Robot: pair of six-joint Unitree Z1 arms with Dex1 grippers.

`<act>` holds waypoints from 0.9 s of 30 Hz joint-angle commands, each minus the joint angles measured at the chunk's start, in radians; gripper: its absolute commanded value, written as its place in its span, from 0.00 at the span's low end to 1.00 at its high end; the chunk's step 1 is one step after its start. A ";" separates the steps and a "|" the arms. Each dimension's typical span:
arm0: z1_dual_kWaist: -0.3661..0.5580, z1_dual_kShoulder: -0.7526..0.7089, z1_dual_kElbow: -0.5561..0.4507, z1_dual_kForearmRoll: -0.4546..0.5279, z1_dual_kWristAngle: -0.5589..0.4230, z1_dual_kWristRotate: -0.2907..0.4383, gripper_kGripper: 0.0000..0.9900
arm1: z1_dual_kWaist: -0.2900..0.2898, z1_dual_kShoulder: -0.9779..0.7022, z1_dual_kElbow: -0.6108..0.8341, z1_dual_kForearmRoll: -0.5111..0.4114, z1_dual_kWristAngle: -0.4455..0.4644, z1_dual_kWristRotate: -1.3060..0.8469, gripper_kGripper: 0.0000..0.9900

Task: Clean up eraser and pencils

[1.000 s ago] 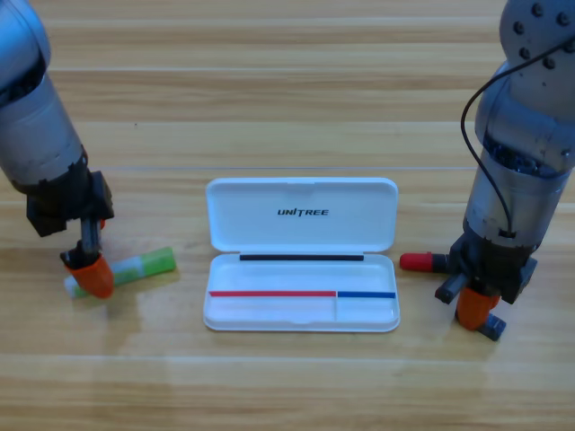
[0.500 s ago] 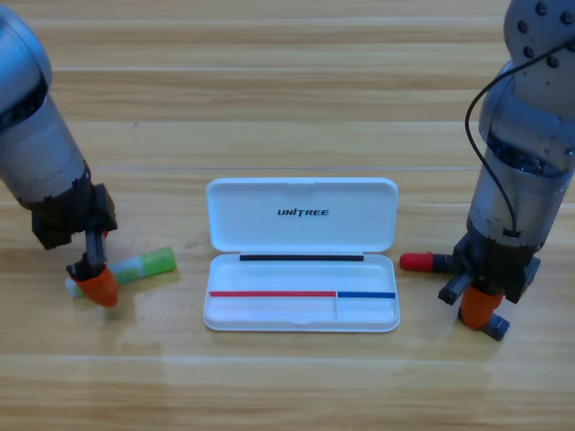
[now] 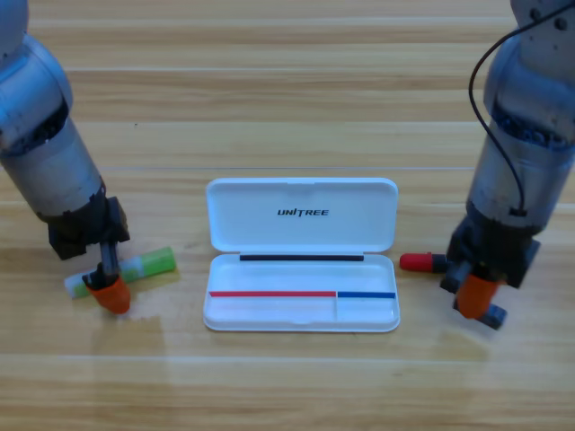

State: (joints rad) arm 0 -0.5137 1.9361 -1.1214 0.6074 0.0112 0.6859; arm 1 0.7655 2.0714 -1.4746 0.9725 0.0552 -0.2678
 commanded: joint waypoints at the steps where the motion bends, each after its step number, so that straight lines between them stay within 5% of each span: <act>1: 0.015 0.057 0.023 -0.029 0.012 -0.003 0.96 | 0.092 0.003 -0.087 0.026 -0.054 -0.139 0.00; 7: 0.017 0.072 0.038 -0.060 0.016 0.000 0.95 | 0.156 0.061 -0.205 0.068 -0.077 -0.246 0.00; 12: 0.020 0.093 0.037 -0.058 0.016 0.017 0.84 | 0.183 0.107 -0.260 0.077 -0.077 -0.300 0.00; 17: 0.024 0.101 0.034 -0.057 0.016 0.052 0.55 | 0.196 0.133 -0.276 0.077 -0.061 -0.323 0.00; 22: 0.024 0.098 0.029 -0.057 0.018 0.092 0.05 | 0.196 0.168 -0.288 0.077 -0.060 -0.346 0.00; 27: 0.024 0.078 0.026 -0.043 0.032 0.093 0.00 | 0.196 0.194 -0.309 0.077 -0.061 -0.360 0.00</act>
State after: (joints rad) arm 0 -0.5137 1.9617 -1.1111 0.5610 0.0207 0.7701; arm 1 0.9330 2.1909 -1.7748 1.0310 -0.0058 -0.6141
